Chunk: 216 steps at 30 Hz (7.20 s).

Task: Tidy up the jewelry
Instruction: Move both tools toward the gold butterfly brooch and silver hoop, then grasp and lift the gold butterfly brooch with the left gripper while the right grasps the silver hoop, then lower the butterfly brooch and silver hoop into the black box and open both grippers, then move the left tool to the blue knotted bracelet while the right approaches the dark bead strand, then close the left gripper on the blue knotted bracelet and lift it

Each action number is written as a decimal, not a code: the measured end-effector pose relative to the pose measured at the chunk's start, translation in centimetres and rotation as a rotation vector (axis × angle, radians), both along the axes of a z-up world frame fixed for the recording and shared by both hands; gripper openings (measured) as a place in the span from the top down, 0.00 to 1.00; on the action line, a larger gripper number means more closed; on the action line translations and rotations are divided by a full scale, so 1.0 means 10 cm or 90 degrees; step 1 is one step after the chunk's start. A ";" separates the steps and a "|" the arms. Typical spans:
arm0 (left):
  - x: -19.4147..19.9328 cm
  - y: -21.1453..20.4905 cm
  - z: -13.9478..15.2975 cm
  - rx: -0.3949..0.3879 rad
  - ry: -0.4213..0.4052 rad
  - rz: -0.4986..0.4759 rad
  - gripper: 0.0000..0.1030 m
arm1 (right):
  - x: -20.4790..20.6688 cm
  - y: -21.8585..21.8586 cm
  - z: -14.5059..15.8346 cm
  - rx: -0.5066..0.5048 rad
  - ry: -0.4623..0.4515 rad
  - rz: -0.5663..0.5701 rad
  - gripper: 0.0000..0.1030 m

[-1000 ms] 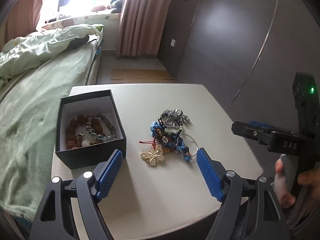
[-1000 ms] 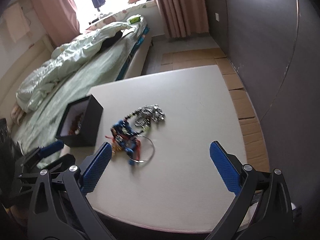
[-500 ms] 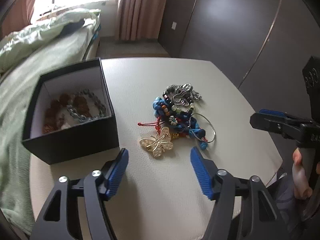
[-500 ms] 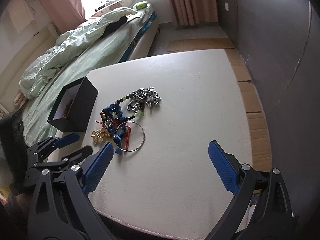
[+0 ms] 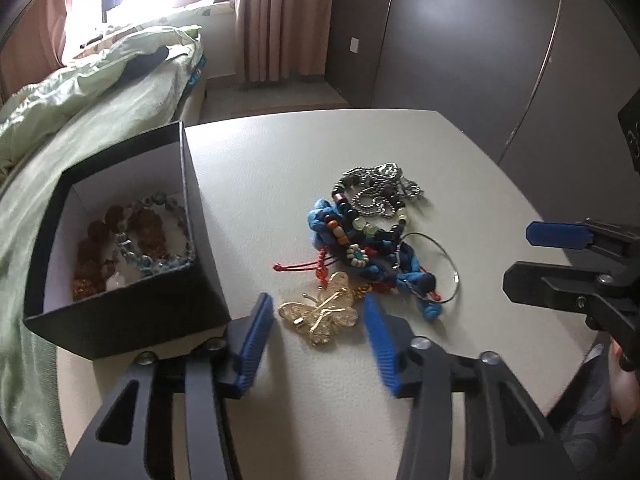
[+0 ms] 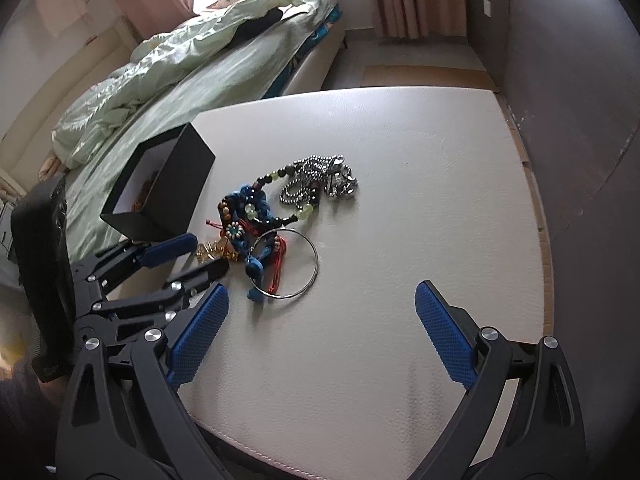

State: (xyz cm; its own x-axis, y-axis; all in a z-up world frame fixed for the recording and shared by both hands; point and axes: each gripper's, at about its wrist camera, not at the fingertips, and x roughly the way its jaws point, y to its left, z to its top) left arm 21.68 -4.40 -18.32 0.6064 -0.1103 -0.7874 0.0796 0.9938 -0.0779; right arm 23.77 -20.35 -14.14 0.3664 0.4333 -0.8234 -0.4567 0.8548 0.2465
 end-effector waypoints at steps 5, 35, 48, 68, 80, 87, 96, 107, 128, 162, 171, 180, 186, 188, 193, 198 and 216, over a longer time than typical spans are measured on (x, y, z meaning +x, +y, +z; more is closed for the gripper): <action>0.01 -0.01 0.00 0.004 -0.001 -0.010 0.62 | 0.00 0.01 -0.02 0.003 0.005 0.004 0.09; -0.48 0.53 0.68 -0.084 -0.073 0.017 0.62 | 0.07 0.68 -0.30 -0.091 -0.048 0.081 0.27; -0.57 0.61 0.87 -0.110 -0.102 0.025 0.62 | -0.13 0.81 -0.20 -0.110 -0.057 0.130 0.52; -0.21 1.29 1.10 -0.120 -0.084 0.089 0.61 | -0.34 1.11 0.49 -0.008 -0.140 0.042 0.51; 0.08 1.49 0.88 -0.151 -0.042 0.120 0.45 | -0.29 1.32 0.57 0.033 -0.144 -0.011 0.51; -0.06 1.63 0.94 -0.172 -0.074 0.151 0.40 | -0.19 1.45 0.59 0.040 -0.151 -0.013 0.51; -0.36 1.79 1.08 -0.171 -0.113 0.190 0.35 | -0.11 1.72 0.61 0.061 -0.153 0.021 0.51; -0.56 2.05 1.15 -0.165 -0.128 0.231 0.28 | -0.11 2.20 0.57 0.050 -0.169 0.089 0.51; -0.52 1.49 1.22 -0.087 -0.153 0.127 0.21 | 0.11 0.80 0.66 0.036 -0.120 -0.107 0.08; 0.18 0.09 0.64 -0.093 -0.028 -0.021 0.57 | 0.12 -0.35 0.43 0.087 -0.015 -0.262 0.39; 0.45 -0.03 0.35 -0.063 0.021 0.029 0.57 | 0.17 -0.35 0.35 0.086 0.011 -0.247 0.39; 0.42 0.01 0.34 -0.010 0.022 0.075 0.62 | 0.18 -0.37 0.33 0.081 0.017 -0.240 0.39; 0.37 0.13 0.34 0.022 0.034 0.126 0.59 | 0.19 -0.35 0.32 0.077 0.018 -0.237 0.39; 0.36 0.24 0.36 -0.004 0.035 0.148 0.57 | 0.19 -0.33 0.32 0.074 0.017 -0.235 0.39; 0.35 0.38 0.41 -0.097 0.031 0.144 0.56 | 0.20 -0.29 0.31 0.071 0.017 -0.231 0.39; 0.37 0.25 0.45 -0.136 0.033 0.097 0.68 | 0.20 -0.25 0.30 0.068 0.017 -0.226 0.39; 0.70 0.31 0.14 -0.216 0.130 0.098 0.88 | 0.21 -0.18 0.27 0.063 0.020 -0.211 0.39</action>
State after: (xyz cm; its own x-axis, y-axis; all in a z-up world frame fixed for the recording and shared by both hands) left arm 28.72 -1.27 -16.94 0.4711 -0.3040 -0.8281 -0.1188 0.9083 -0.4011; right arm 25.87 -22.13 -11.41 0.4752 0.3730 -0.7969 -0.1489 0.9267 0.3450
